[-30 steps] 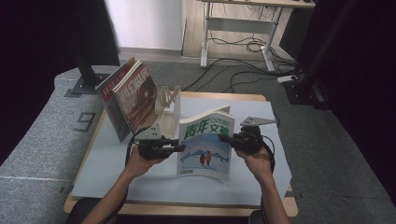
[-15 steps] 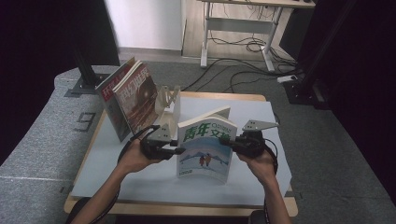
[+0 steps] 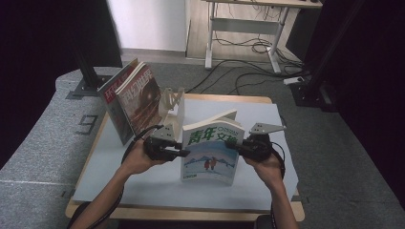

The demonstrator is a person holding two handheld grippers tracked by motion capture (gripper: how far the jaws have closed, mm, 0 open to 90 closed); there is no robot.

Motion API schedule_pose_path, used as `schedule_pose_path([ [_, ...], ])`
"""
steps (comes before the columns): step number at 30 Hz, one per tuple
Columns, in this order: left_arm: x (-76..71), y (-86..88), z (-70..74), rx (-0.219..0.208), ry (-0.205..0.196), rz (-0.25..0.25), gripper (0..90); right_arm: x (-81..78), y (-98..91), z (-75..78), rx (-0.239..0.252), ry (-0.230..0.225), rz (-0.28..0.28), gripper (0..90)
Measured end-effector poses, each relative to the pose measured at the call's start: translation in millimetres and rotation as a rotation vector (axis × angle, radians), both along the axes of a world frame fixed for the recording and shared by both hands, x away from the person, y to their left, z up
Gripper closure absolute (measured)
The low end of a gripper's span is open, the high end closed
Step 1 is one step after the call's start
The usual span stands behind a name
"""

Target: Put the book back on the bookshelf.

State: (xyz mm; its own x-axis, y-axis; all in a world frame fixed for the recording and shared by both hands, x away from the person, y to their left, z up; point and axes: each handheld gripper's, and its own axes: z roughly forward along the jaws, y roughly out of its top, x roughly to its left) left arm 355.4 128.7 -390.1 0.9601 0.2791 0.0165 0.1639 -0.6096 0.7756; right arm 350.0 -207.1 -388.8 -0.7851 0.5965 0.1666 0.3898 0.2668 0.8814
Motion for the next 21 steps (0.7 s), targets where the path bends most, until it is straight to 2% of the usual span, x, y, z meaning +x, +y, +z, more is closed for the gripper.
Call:
schedule_pose_path([
  [5,-6.4,2.3,-0.2,0.008,-0.015,-0.033,73.6,1.3,2.1,-0.3,-0.024,-0.029,-0.029,49.9],
  [9,-8.0,2.5,-0.8,0.005,-0.018,-0.034,73.7,0.6,-1.9,-1.7,-0.046,-0.067,-0.057,40.8],
  [13,-7.2,5.5,-1.9,-0.004,-0.014,-0.048,73.9,3.7,-10.3,-3.5,-0.063,-0.072,-0.1,23.3],
  [16,-9.0,6.8,-2.1,-0.003,-0.017,-0.05,74.0,7.3,-12.7,-4.2,-0.058,-0.072,-0.086,19.8],
  [21,-10.2,7.2,-2.0,-0.001,-0.02,-0.063,74.0,9.6,-5.7,-1.0,-0.056,-0.082,-0.015,22.2],
])
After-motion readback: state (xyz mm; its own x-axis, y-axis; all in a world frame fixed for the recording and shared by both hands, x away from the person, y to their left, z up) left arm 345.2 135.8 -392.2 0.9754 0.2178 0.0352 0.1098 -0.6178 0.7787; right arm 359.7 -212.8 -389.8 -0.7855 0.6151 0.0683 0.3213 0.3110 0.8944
